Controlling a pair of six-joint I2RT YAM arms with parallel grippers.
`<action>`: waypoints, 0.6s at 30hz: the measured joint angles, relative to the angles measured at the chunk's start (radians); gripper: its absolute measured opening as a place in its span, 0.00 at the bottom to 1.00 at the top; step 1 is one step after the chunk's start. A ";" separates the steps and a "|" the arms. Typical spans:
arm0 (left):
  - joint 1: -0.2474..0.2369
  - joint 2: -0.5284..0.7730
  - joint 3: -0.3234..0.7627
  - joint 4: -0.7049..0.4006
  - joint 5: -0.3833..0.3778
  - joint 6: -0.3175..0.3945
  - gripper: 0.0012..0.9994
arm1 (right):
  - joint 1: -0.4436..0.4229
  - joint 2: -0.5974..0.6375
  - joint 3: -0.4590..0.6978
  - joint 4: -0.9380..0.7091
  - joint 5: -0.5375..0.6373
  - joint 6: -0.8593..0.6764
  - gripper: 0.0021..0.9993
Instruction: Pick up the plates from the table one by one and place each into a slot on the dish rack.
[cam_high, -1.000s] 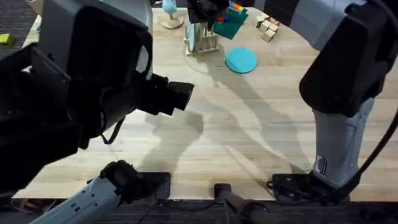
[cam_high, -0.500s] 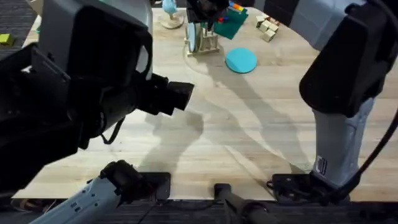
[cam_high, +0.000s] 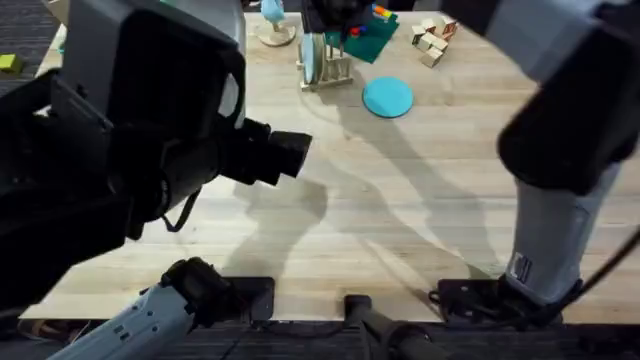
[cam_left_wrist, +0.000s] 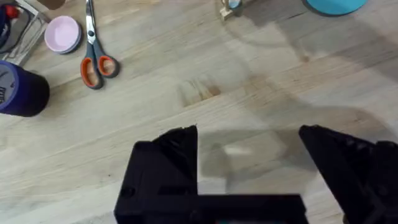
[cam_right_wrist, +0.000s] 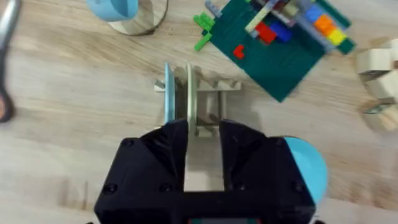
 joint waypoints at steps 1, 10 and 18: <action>0.000 0.000 0.000 0.000 0.000 0.000 0.99 | 0.000 -0.023 0.000 -0.016 0.000 -0.005 0.32; 0.000 0.000 0.000 0.000 0.000 0.000 0.99 | 0.000 -0.244 0.001 -0.200 0.000 -0.040 0.54; 0.000 0.000 0.000 0.000 0.000 0.000 0.99 | 0.000 -0.354 0.002 -0.417 0.001 -0.081 0.99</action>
